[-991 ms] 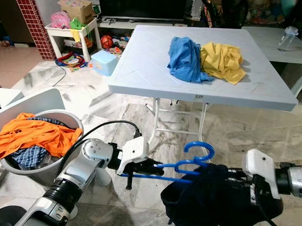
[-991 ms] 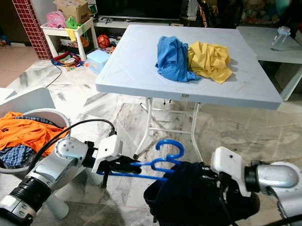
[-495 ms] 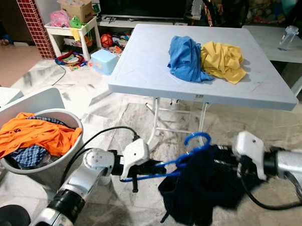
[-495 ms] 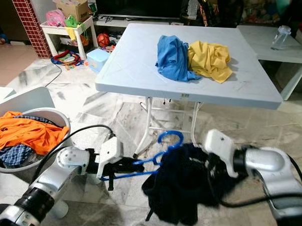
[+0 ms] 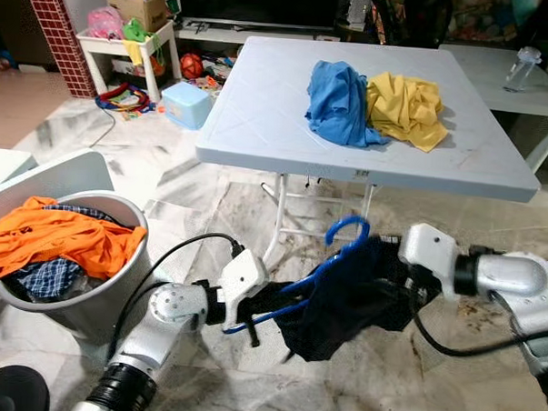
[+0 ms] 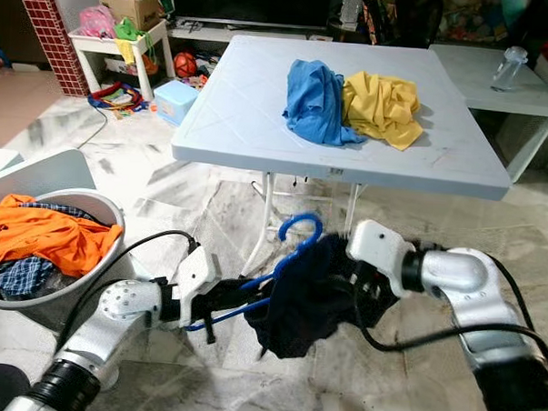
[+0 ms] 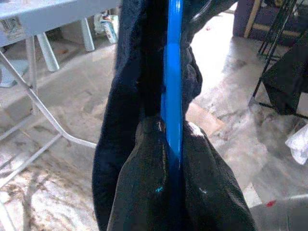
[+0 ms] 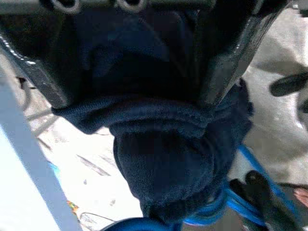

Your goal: Hang hanger

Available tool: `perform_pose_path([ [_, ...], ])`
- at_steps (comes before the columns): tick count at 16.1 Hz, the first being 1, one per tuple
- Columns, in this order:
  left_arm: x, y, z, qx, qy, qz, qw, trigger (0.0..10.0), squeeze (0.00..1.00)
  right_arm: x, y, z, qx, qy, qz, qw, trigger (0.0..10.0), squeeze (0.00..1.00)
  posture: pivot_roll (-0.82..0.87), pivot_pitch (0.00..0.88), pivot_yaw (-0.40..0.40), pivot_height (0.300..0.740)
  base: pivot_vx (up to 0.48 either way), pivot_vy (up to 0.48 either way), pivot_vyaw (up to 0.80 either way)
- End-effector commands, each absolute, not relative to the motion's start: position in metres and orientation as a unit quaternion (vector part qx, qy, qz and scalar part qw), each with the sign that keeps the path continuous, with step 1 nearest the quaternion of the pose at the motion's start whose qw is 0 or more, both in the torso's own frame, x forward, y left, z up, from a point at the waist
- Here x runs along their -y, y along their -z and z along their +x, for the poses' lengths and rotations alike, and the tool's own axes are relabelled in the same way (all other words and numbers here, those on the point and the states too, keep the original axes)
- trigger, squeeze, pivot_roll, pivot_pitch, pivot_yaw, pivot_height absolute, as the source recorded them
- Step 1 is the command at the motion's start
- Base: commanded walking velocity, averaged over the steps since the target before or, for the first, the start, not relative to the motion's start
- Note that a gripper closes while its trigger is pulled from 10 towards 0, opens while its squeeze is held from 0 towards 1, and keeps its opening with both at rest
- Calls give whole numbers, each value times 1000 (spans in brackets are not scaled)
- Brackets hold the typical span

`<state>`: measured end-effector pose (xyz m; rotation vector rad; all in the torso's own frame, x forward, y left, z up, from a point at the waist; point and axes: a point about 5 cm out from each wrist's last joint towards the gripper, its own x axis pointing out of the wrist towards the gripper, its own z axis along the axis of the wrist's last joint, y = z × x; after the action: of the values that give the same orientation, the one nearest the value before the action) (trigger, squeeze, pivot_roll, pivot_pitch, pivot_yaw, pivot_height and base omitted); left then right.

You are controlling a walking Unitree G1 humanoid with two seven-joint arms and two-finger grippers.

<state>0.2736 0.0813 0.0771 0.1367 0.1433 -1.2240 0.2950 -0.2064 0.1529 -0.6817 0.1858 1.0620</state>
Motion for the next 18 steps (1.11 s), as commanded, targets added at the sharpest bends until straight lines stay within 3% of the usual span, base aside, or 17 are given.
perform_pose_path([
  [1, -77, -93, 278, -30, 571, 66, 818, 0, 0, 203, -153, 300, -75, -485, -340, 802, 10000, 1000, -58, 0, -32, 740, 0, 0, 0],
  [3, -74, -92, 278, -25, 568, 73, 819, 0, 0, 203, -158, 312, -47, -441, -350, 825, 10000, 1000, -65, 0, -34, 740, 0, 0, 0],
  [9, -77, -90, 278, -28, 558, 75, 826, 0, 0, 207, -157, 317, -19, -385, -342, 857, 10000, 1000, -66, 0, -25, 740, 0, 0, 0],
  [13, -85, -101, 293, -11, 499, 46, 866, 0, 0, 225, -161, 321, -7, -297, -315, 901, 10000, 1000, -63, 0, -24, 740, 0, 0, 0],
  [17, -87, -102, 295, -20, 488, 29, 872, 0, 0, 233, -150, 312, -23, -271, -292, 917, 10000, 1000, -66, 0, -14, 740, 0, 0, 0],
  [18, -90, -102, 299, -20, 472, 26, 881, 0, 0, 235, -147, 309, -30, -268, -268, 925, 10000, 592, -66, 0, -13, 740, 0, 0, 0],
])
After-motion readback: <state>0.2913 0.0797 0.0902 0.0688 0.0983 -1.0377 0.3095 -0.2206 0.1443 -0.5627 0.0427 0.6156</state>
